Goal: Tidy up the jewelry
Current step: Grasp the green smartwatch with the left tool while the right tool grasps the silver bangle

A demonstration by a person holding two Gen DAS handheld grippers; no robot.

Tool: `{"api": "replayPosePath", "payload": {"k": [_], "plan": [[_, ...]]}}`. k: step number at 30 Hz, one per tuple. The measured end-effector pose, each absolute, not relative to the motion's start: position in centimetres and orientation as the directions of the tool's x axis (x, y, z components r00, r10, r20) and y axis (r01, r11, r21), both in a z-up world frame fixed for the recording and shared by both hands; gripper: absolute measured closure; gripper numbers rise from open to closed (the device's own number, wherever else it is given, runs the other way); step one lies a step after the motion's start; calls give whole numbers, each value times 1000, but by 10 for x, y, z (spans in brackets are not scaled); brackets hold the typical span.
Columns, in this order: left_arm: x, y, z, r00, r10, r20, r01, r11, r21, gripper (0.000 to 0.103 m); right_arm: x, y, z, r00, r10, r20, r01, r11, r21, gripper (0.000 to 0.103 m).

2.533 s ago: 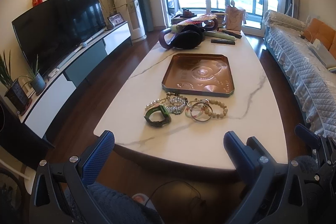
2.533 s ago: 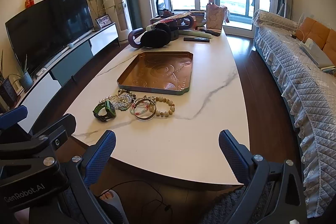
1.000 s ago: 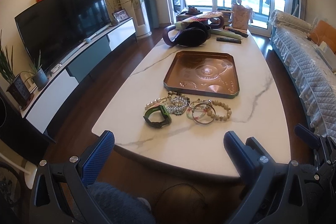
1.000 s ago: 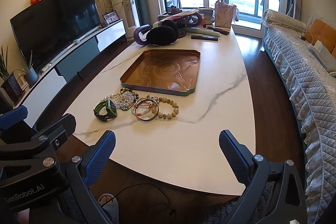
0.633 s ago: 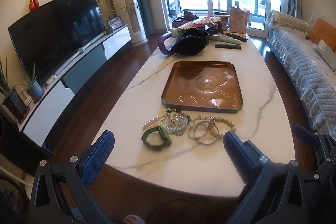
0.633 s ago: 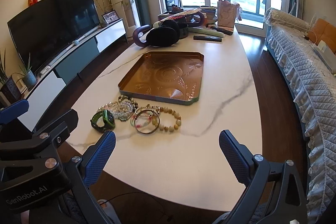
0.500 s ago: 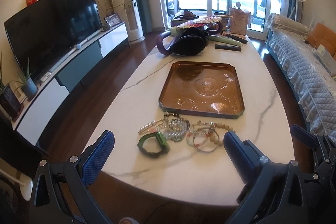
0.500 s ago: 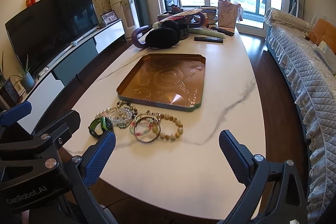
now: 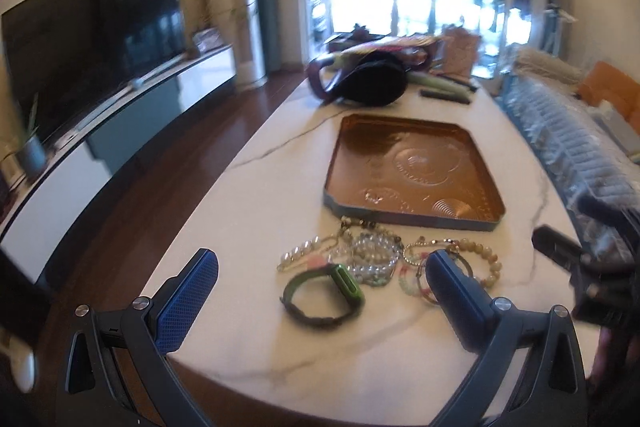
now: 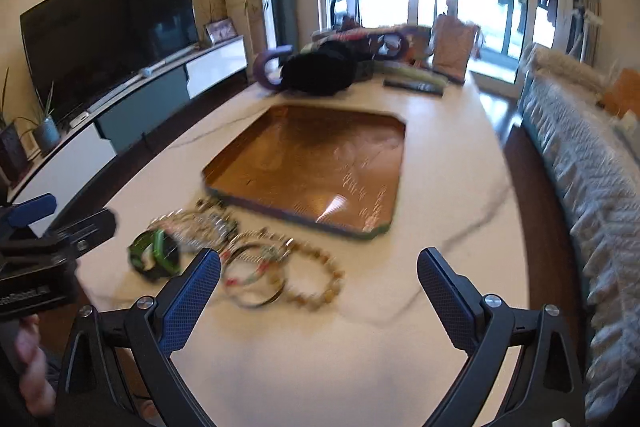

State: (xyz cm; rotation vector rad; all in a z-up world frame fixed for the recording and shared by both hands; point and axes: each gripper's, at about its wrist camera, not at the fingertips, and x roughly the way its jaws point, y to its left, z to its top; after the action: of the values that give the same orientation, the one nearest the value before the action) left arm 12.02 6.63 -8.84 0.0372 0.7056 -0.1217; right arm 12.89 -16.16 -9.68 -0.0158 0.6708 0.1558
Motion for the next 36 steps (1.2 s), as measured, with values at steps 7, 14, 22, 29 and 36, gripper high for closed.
{"api": "replayPosePath", "payload": {"k": [7, 14, 22, 29, 36], "plan": [[153, 103, -118, 644, -198, -739, 145, 980, -136, 2, 167, -176, -129, 574, 432, -696, -299, 902, 313, 4], [152, 89, -146, 623, -105, -775, 195, 981, 23, 21, 169, -140, -156, 485, 443, -754, -381, 883, 274, 68], [153, 92, -159, 575, -124, -809, 168, 985, -31, 22, 163, -143, -164, 483, 427, -764, -368, 891, 266, 73], [151, 85, -162, 549, -171, -818, 186, 979, -79, 4, 148, -126, -157, 547, 366, -752, -389, 908, 159, 21], [175, 78, -178, 530, -166, -831, 173, 981, -86, 4, 166, -106, -172, 546, 302, -781, -414, 908, 62, 21]]}}
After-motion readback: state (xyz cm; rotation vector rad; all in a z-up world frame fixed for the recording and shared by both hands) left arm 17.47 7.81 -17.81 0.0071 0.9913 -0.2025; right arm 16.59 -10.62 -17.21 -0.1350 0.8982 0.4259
